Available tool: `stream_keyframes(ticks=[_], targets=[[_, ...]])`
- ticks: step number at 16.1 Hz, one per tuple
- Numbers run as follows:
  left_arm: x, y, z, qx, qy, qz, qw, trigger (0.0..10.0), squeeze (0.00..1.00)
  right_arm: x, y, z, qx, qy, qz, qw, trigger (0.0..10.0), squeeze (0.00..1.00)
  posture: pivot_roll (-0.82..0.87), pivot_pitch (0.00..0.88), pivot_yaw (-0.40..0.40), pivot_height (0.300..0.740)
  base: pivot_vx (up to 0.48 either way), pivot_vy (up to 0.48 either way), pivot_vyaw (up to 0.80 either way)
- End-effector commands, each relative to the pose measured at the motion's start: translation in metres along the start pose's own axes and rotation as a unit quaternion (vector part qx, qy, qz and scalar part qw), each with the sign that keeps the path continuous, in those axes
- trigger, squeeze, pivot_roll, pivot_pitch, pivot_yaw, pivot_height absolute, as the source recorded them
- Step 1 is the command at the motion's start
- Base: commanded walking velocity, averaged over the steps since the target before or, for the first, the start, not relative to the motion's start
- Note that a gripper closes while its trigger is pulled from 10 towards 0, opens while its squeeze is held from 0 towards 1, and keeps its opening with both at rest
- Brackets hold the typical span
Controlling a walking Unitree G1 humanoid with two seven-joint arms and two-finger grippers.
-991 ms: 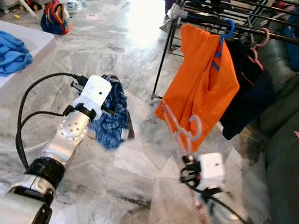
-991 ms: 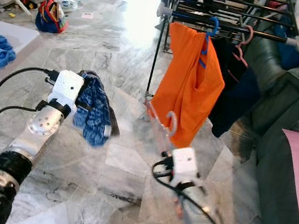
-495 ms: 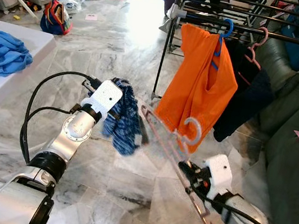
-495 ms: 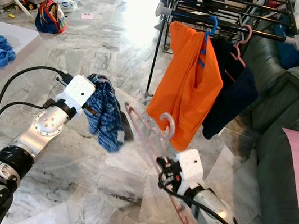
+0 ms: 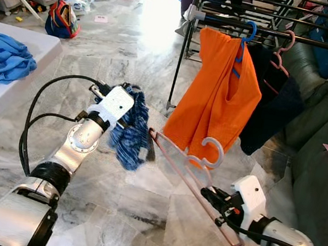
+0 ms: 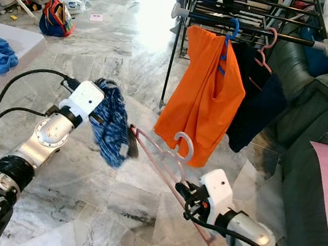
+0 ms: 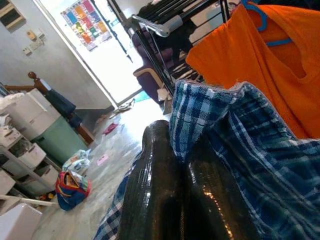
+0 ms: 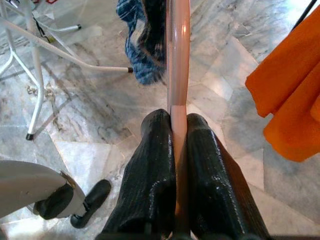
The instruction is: Hang hanger
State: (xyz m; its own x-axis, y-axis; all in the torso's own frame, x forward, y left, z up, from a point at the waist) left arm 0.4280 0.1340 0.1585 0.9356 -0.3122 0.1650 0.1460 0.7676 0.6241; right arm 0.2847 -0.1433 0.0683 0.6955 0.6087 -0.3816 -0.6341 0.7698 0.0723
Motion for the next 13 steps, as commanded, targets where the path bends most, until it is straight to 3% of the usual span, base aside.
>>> stream_keyframes(ticks=[1,5,13], targets=[[0.001,0.006,0.001,0.011,-0.002,0.004,1.0,10.0,0.0,-0.007,-0.004,0.006,-0.004,-0.006,0.003,1.0,10.0,0.0,0.03,0.163,-0.011,0.74,0.0,0.0,0.0],[0.003,0.005,0.005,0.011,-0.01,-0.001,1.0,10.0,0.0,-0.012,0.007,0.002,-0.005,0.006,0.038,0.999,10.0,0.0,0.03,0.163,-0.006,0.74,0.0,0.0,0.0],[-0.004,-0.012,0.043,-0.028,-0.119,-0.058,0.991,10.0,0.0,0.001,0.009,-0.007,0.001,0.015,0.042,0.999,10.0,0.0,0.04,0.17,0.003,0.74,0.0,0.0,0.0]])
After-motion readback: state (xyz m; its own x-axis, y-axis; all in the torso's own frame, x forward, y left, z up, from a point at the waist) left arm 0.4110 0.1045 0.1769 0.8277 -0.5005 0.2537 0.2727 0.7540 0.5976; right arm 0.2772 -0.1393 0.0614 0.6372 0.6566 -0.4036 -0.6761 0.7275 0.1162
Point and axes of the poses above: a point about 5 cm out from each wrist's last joint towards the gripper, its own x axis pointing out of the wrist towards the gripper, its own z axis along the axis of the wrist's last joint, y = z × x, the point moved 6 cm from there along x, pointing out of the wrist towards the gripper, and after that the axes turned 4 degrees about x, right-handed, at the moved point
